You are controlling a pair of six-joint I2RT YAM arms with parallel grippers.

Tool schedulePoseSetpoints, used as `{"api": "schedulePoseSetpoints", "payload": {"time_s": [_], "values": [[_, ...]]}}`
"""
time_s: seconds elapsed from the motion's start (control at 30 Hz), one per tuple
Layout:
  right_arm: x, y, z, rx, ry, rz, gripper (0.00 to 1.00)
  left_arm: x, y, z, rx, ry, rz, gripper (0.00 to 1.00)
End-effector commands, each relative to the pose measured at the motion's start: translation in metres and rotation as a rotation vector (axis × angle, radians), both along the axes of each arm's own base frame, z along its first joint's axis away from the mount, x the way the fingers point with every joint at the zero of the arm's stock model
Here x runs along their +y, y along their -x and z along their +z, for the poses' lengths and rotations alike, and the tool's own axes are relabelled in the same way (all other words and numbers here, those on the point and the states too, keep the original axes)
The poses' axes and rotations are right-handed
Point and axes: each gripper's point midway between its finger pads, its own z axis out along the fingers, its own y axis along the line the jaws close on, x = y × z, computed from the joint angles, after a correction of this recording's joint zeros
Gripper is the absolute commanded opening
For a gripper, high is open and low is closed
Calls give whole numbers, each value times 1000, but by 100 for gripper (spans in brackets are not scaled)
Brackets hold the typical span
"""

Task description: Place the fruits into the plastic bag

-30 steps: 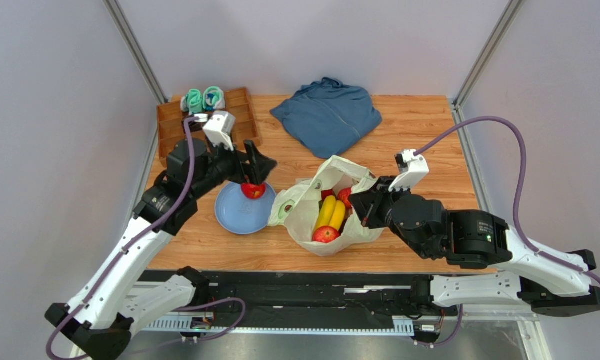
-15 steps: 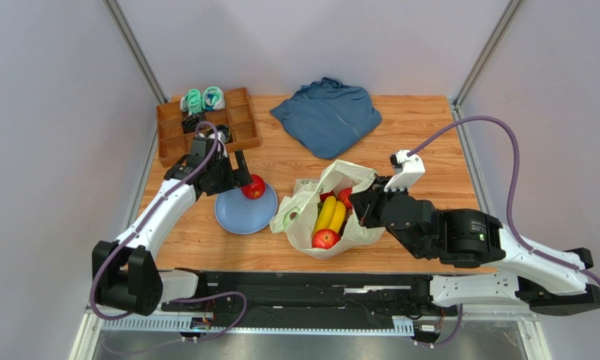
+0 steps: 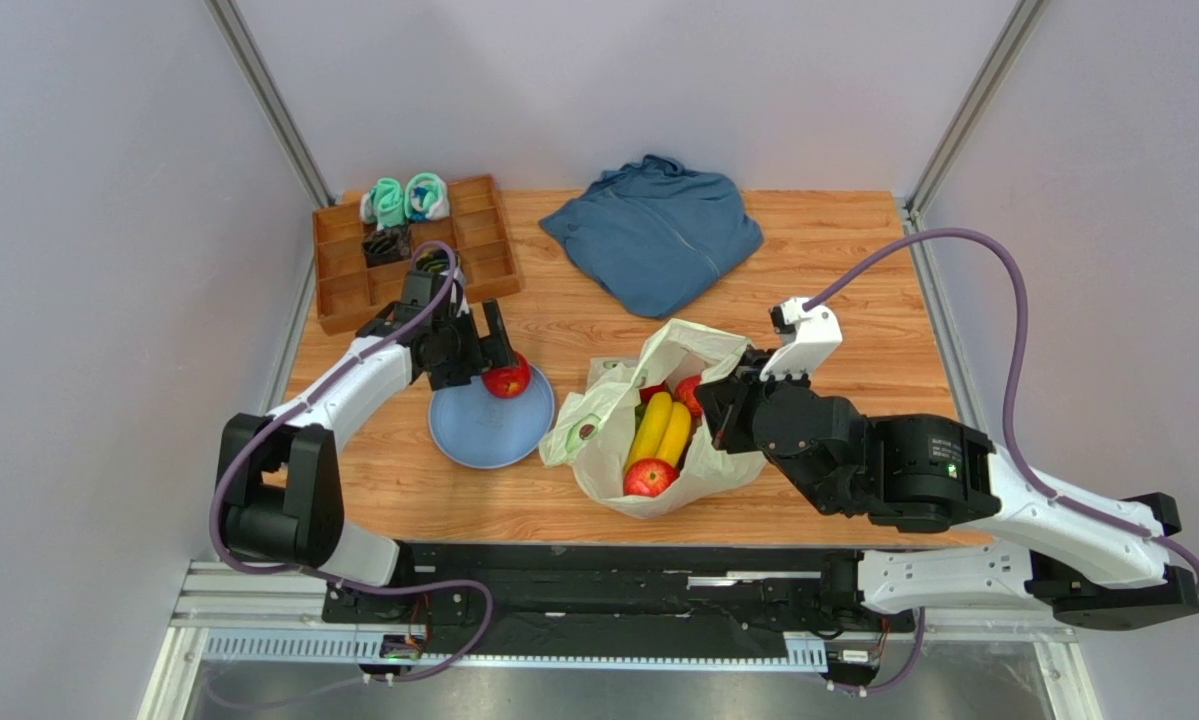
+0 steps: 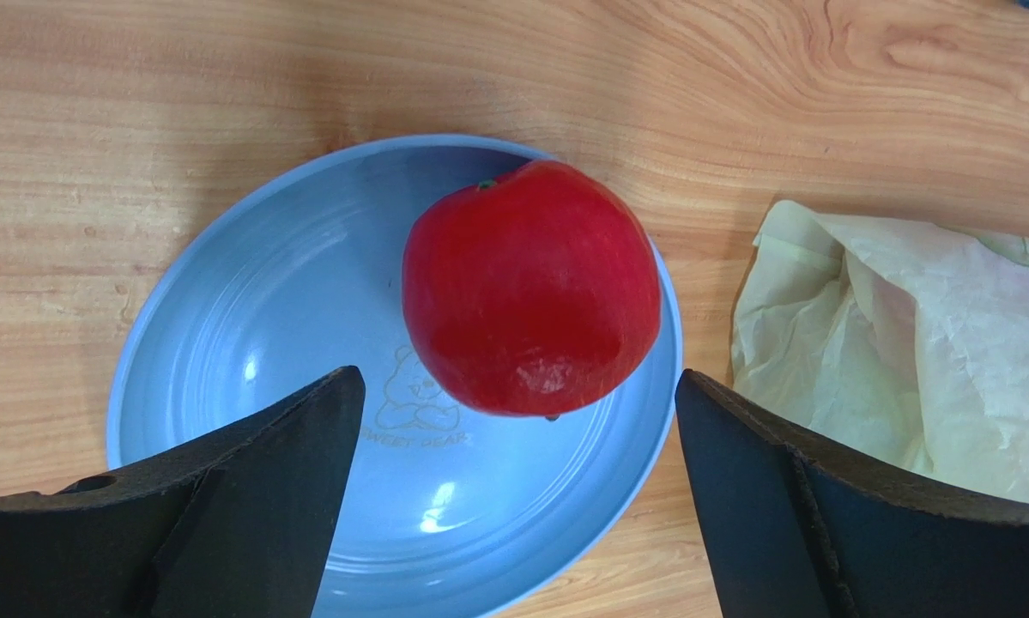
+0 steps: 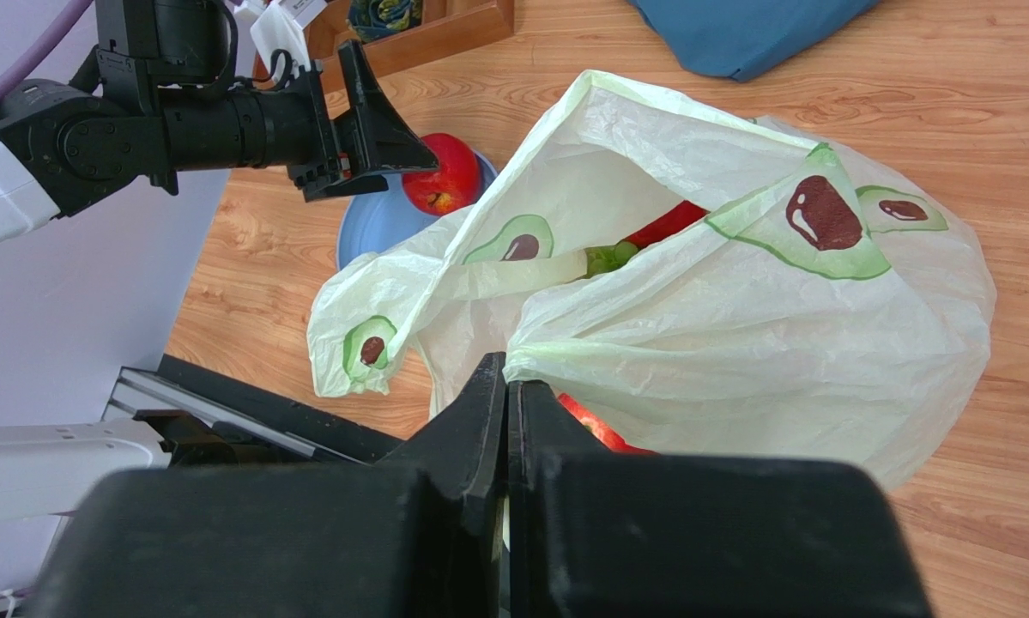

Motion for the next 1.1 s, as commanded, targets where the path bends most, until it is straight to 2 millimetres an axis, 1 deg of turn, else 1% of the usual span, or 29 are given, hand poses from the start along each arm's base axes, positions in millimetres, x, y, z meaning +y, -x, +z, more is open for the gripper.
{"api": "schedulePoseSetpoints", "payload": {"time_s": [0.0,0.13,0.23,0.33,0.37,0.4,0.43,0.57,0.67,0.7,0.73,0.8,0.83,0.87,0.9,0.97,1.0,1.07], "values": [[-3,-6,19,-30,-43,-34,0,-3,-17,2,-34,36,15,99],[-2,-6,19,-27,-43,-33,0,-6,-18,-9,-10,49,4,99],[-2,-6,19,-27,-44,-34,0,-11,-17,-15,9,66,-12,96],[-3,-6,19,-25,-47,-31,0,-15,-17,-18,9,87,-33,77],[-2,-5,19,-23,-47,-28,0,-16,-17,-17,8,89,-34,70],[-2,-5,18,-21,-47,-27,0,-16,-17,-17,9,88,-37,68],[-2,-5,18,-20,-50,-26,0,-16,-16,-16,5,89,-40,64],[1,-3,16,-11,-52,-19,0,-15,-13,-11,-2,86,-46,59],[1,-2,16,-7,-55,-12,0,-15,-9,0,-25,92,-49,57],[1,-2,17,-8,-54,-10,0,-15,-8,5,-39,95,-51,57],[2,-2,16,-6,-53,-9,0,-14,-7,17,-72,98,-53,57],[2,-2,16,-5,-53,-6,0,-12,-5,32,-119,88,-60,57],[2,-1,16,-3,-56,-4,0,-9,-3,51,-171,82,-65,56],[3,-1,16,-2,-55,0,0,-8,-2,61,-196,75,-66,56],[3,-1,15,-1,-53,1,0,-6,-1,85,-267,73,-70,56],[5,0,14,1,-52,6,0,-5,6,108,-328,70,-94,56],[5,0,13,2,-52,8,0,-6,11,133,-402,82,-109,56],[7,1,12,6,-59,15,0,-10,21,156,-461,107,-145,56]]}}
